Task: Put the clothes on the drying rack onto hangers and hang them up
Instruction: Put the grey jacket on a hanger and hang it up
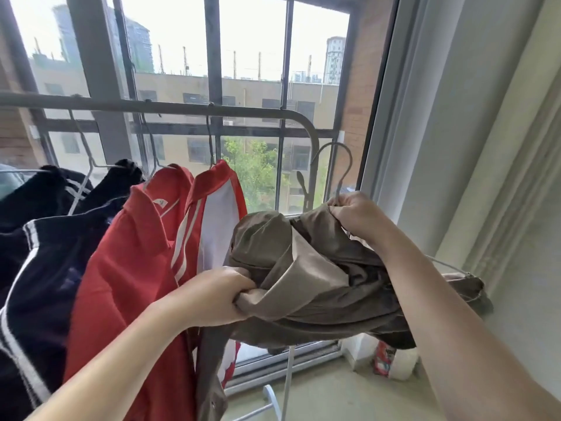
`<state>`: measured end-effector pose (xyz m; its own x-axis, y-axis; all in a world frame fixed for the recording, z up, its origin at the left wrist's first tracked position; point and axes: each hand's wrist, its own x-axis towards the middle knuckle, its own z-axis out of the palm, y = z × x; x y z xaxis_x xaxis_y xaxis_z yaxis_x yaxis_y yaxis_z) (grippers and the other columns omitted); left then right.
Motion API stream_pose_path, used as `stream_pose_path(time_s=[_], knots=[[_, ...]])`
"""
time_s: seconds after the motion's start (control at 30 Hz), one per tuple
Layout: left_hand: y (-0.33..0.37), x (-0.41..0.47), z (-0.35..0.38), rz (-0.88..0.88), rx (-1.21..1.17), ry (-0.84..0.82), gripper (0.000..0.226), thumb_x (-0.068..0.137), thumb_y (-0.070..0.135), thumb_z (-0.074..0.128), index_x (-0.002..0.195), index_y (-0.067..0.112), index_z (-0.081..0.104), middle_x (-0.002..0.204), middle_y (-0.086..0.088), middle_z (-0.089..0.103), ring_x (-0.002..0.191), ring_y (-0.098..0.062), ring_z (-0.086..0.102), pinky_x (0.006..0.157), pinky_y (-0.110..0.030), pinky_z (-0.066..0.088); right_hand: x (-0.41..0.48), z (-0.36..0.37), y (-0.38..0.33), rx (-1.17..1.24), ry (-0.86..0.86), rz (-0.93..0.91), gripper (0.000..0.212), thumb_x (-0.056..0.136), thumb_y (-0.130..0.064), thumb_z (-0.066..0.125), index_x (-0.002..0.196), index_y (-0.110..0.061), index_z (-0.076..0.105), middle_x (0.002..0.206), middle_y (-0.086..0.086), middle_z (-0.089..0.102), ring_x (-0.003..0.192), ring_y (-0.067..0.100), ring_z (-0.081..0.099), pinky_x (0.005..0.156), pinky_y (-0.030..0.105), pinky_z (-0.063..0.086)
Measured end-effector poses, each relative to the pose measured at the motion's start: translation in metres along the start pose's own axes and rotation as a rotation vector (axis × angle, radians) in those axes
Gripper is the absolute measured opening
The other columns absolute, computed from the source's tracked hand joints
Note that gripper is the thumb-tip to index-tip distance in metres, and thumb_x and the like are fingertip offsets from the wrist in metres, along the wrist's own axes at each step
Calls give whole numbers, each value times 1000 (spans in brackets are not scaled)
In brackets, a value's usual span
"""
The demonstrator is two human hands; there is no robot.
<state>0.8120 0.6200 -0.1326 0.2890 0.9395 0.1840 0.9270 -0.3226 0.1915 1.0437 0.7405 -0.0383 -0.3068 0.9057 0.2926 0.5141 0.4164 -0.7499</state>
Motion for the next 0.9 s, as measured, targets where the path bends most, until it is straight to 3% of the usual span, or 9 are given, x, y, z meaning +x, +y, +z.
stream_pose_path(time_s=[0.1,0.17,0.23,0.3,0.37,0.43,0.57,0.77,0.9], knots=[[-5,2,0,20,-1,232,24,73,29,63,98,28,61,108,11,54,95,-11,54,81,-33,51,0,1,-2,17,11,17,23,93,-5,48,91,12,64,56,0,51,47,6,43,43,14,34],[-6,7,-5,-29,99,384,62,70,28,72,126,31,47,139,7,35,122,-18,40,100,-37,41,-2,2,-2,68,17,32,23,93,-3,48,87,13,63,48,-4,46,37,0,38,37,10,30],[-7,17,-10,-69,177,376,88,69,34,76,143,34,28,153,6,18,134,-22,26,108,-43,30,-4,3,-3,124,-1,44,22,93,-3,47,84,7,64,50,-2,42,39,4,37,36,12,27],[-7,26,-11,-74,213,380,76,72,31,75,138,32,39,149,2,30,128,-27,38,103,-49,40,-5,2,-3,150,-11,50,25,93,-2,46,76,-5,63,51,-2,42,43,8,36,38,16,27],[-8,31,-9,-39,183,526,35,73,19,76,106,21,63,127,-2,52,106,-28,55,85,-46,49,-6,0,-4,148,3,45,32,93,-1,45,68,-13,60,41,-11,44,37,1,37,38,14,28],[-11,30,-7,20,158,605,10,77,14,73,81,16,64,105,-1,61,88,-22,57,72,-36,46,-6,-2,-3,145,11,40,34,94,1,44,66,-14,56,33,-16,43,31,-3,40,36,9,28],[-15,21,2,9,171,314,12,91,19,51,84,20,42,66,4,52,53,-16,45,48,-21,28,-5,-6,-3,124,4,24,34,94,3,43,67,-12,57,33,-18,46,32,-5,43,35,7,29],[-15,15,5,-202,329,-231,16,93,17,43,79,19,47,65,6,44,53,-12,40,44,-22,28,-2,-16,0,119,14,51,29,93,-2,47,70,-14,60,44,-6,42,38,5,36,39,18,27],[-15,20,0,-247,201,-80,17,92,22,44,76,26,46,65,9,50,57,-12,49,47,-22,34,-1,-24,-4,251,38,45,28,95,-2,48,71,-14,58,44,-6,36,35,5,30,37,17,23]])
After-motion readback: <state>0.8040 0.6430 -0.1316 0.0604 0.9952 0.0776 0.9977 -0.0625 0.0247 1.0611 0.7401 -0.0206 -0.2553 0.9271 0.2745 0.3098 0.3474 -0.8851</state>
